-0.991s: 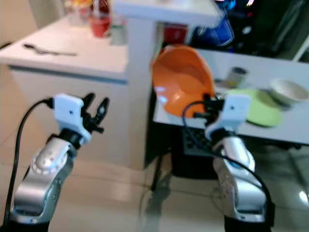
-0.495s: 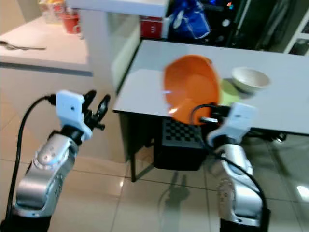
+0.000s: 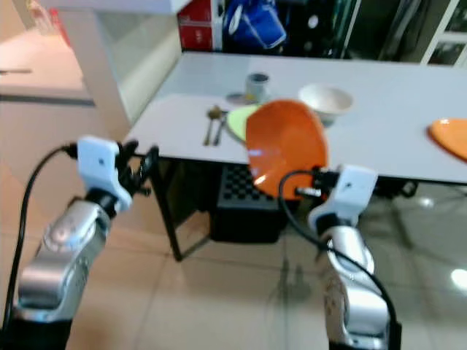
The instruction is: Setting the table
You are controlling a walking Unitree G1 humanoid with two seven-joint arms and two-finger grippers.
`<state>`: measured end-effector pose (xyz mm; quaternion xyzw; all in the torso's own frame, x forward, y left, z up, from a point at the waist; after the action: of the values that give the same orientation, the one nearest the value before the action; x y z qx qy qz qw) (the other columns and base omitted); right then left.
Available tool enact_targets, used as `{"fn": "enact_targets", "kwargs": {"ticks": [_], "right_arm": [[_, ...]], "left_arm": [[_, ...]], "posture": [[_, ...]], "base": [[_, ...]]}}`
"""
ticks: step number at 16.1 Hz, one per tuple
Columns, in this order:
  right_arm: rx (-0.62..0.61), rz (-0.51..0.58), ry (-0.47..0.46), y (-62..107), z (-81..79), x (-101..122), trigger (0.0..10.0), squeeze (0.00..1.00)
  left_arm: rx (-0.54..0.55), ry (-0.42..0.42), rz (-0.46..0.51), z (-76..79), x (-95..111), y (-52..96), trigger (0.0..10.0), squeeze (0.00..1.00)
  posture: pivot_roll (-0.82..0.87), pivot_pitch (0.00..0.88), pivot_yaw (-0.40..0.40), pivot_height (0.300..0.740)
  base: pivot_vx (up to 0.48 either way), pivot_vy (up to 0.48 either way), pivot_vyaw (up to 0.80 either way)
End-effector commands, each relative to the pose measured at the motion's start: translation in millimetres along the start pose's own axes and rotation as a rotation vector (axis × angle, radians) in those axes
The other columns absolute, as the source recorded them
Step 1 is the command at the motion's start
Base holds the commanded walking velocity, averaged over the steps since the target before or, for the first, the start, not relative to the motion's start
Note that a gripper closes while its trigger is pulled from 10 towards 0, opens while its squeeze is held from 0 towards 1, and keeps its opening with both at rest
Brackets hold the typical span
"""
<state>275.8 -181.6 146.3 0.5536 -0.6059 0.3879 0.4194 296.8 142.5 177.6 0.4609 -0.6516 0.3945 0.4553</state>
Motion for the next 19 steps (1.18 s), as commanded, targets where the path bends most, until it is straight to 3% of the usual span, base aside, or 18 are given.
{"fn": "enact_targets", "kwargs": {"ticks": [1, 5, 6, 9, 14, 16, 19], "right_arm": [[0.057, 0.069, -0.013, -2.5, -14.5, 13.0, 10.0, 0.00], [0.040, 0.083, -0.032, -13.8, -5.7, 19.0, 10.0, 0.00], [0.030, 0.082, -0.075, -13.8, -5.3, 18.6, 10.0, 0.00], [0.046, 0.081, -0.061, -15.9, -10.0, 17.9, 10.0, 0.00], [0.036, 0.085, -0.038, -15.9, 0.9, 20.7, 10.0, 0.00], [0.036, 0.108, -0.039, -21.2, -1.6, 28.7, 10.0, 0.00], [0.046, 0.093, -0.033, -19.2, 0.7, 23.9, 10.0, 0.00]], "left_arm": [[0.024, -0.004, -0.020, -9.3, -4.2, 1.5, 10.0, 0.00], [0.053, -0.035, -0.011, -11.1, -3.7, -2.9, 10.0, 0.00], [0.055, -0.042, -0.002, -12.8, -0.3, -2.7, 10.0, 0.00], [0.061, -0.047, 0.001, -12.2, -0.2, -3.3, 10.0, 0.00], [0.086, -0.007, 0.010, -11.2, 0.3, -9.4, 10.0, 0.00], [0.069, -0.005, 0.009, -12.8, -0.4, -11.5, 10.0, 0.00], [0.080, -0.020, 0.006, -11.1, -3.8, -4.8, 10.0, 0.00]], "posture": [[0.02, 0.000, 0.052, 0.740], [0.04, 0.000, 0.024, 0.740], [0.05, 0.000, 0.022, 0.740], [0.06, 0.000, 0.018, 0.740], [0.04, 0.000, 0.012, 0.740], [0.03, 0.000, 0.006, 0.740], [0.03, 0.000, 0.006, 0.740]], "base": [[0.000, -0.480, 0.00], [0.000, -0.480, 0.00], [0.000, -0.480, 0.00], [0.000, -0.480, 0.00], [0.000, -0.480, 0.00], [0.000, -0.480, 0.00], [0.000, -0.480, 0.00]]}}
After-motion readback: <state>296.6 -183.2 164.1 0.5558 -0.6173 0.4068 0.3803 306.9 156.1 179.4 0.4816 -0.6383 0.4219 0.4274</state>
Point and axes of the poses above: a point about 5 cm out from each wrist's last joint towards the gripper, its own y axis pointing back from the gripper into the wrist, its own x axis along the axis of the wrist's last joint, z = x × y, the point moved 1 cm from there along -y, pointing out of the wrist towards the gripper, and after that the axes turned 11 degrees about -y, right-handed, at the moved point
